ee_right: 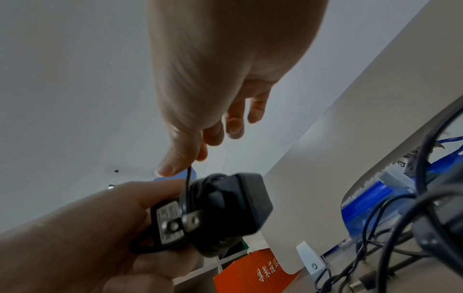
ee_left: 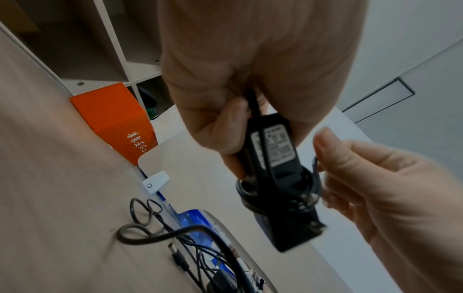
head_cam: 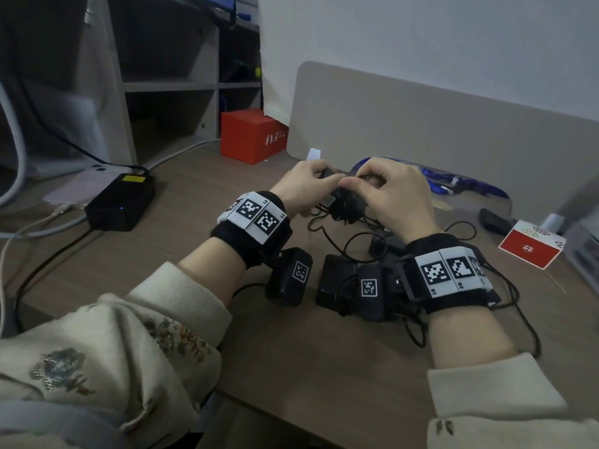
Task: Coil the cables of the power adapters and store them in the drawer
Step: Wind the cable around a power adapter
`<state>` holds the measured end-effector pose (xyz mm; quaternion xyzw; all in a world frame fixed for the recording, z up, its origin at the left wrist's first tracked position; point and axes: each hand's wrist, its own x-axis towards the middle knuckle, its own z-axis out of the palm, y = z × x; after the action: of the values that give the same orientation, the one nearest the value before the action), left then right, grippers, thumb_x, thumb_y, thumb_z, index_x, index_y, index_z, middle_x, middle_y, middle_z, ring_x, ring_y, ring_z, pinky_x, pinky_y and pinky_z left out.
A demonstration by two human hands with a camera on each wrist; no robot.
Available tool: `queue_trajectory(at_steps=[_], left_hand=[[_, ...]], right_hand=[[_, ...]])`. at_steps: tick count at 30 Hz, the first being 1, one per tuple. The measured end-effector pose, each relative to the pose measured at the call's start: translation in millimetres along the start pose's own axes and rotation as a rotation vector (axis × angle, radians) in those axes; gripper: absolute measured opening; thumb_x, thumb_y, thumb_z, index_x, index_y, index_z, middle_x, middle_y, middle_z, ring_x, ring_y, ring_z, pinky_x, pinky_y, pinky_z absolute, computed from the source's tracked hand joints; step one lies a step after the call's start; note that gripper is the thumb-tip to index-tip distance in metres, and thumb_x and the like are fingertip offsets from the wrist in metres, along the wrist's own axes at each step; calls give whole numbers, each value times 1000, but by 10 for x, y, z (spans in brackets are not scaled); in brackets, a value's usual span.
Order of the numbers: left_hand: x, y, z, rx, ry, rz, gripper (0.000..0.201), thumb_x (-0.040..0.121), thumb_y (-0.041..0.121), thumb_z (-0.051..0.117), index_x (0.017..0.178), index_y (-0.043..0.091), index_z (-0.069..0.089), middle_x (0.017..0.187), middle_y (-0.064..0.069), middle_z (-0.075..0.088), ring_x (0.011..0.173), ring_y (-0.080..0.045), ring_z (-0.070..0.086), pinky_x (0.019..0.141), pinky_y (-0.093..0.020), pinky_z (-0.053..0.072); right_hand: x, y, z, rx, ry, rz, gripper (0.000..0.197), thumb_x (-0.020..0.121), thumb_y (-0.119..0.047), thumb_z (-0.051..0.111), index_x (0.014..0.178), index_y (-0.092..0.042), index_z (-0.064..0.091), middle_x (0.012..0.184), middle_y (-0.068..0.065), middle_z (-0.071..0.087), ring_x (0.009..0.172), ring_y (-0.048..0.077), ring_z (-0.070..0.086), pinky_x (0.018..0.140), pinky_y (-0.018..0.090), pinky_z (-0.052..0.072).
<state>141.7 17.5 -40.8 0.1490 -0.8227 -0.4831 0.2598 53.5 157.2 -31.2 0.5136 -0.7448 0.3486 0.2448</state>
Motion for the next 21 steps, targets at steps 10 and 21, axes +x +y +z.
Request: queue_trajectory(at_steps=[10,21], left_hand=[[-50,29,0,-29,-248,-2,21,98,18,51,111,9,65,84,-1,59,63,-11,52,45,-18,39],[-56,-11,-18,-429,-321,58,13,86,14,55,93,5,62,77,-7,57,65,-15,56,59,-23,43]], right_hand=[[0,54,32,193,101,14,54,72,-72,62,68,-19,61,59,-7,56,58,17,52,63,38,46],[-21,20,37,434,43,172,22,81,-32,75,75,-12,68,73,6,66,71,21,63,67,36,54]])
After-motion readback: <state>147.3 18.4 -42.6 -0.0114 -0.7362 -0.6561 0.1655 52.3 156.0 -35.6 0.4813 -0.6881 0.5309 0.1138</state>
